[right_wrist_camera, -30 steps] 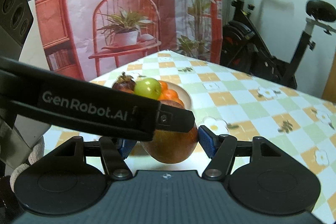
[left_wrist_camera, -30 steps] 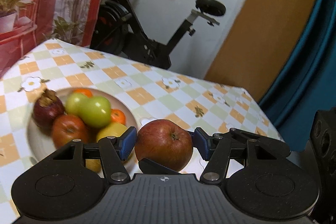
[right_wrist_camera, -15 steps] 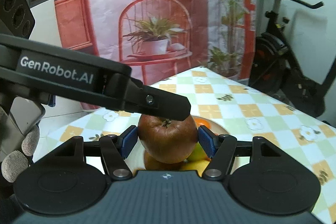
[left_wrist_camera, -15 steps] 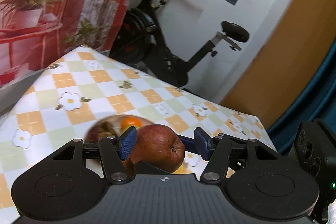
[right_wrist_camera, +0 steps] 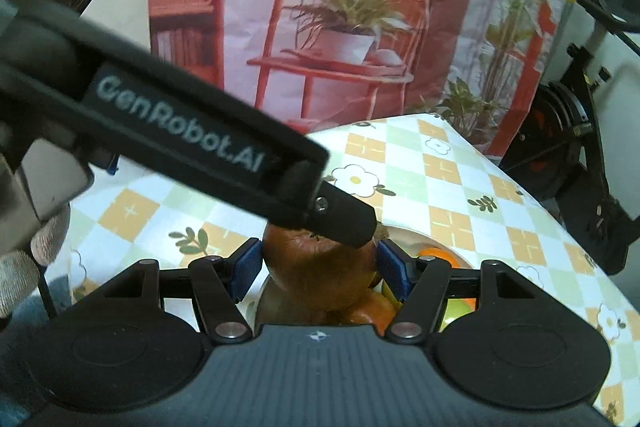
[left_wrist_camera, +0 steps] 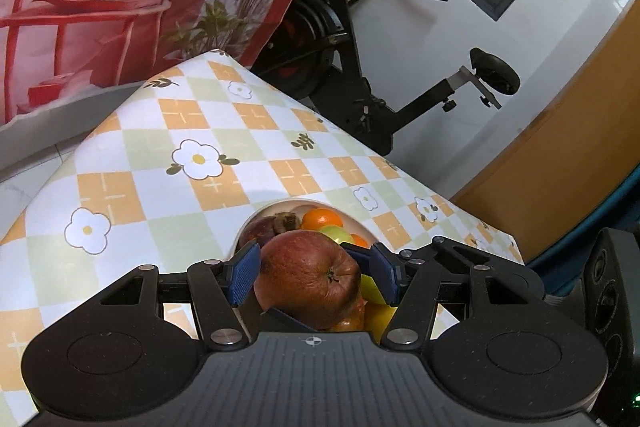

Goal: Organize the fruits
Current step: 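Carry the red apple with the left tool onto the plate, then open the left tool to release the red apple on the plate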

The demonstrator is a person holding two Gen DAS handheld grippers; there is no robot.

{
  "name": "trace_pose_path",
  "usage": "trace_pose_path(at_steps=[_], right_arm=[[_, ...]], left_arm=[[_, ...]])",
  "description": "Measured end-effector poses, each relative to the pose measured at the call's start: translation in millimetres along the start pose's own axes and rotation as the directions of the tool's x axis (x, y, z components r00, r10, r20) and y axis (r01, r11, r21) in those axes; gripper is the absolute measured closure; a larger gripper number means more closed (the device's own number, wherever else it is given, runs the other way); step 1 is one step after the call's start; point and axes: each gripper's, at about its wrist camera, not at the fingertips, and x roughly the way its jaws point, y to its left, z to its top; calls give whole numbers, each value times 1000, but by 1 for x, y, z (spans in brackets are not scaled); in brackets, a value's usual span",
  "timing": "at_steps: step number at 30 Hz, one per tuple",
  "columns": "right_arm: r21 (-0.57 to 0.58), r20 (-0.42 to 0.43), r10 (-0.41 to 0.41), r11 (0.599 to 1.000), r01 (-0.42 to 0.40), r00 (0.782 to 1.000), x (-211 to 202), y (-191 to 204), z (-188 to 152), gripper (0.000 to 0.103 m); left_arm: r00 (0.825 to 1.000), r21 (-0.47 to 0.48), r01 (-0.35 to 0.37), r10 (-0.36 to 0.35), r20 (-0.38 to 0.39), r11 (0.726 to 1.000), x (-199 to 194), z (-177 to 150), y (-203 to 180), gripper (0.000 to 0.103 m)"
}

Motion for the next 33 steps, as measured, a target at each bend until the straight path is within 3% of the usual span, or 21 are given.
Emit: trace_pose_path(at_steps=[12,19,33], right_arm=[[-64,-52,31,997,-34,998,8,11,-2,39],[-110,-42,26,993,-30,999,5,18,-4,40],[-82,-63,12,997,-17,998,2,9,-13,41]], left_arm=[[998,-61,-36,32,-58,997,7,-11,16,41],[997,-31,-33,31,-73,999,9,-14,8,41],[997,-39,-36,33,-71,999,16,-20,7,40]])
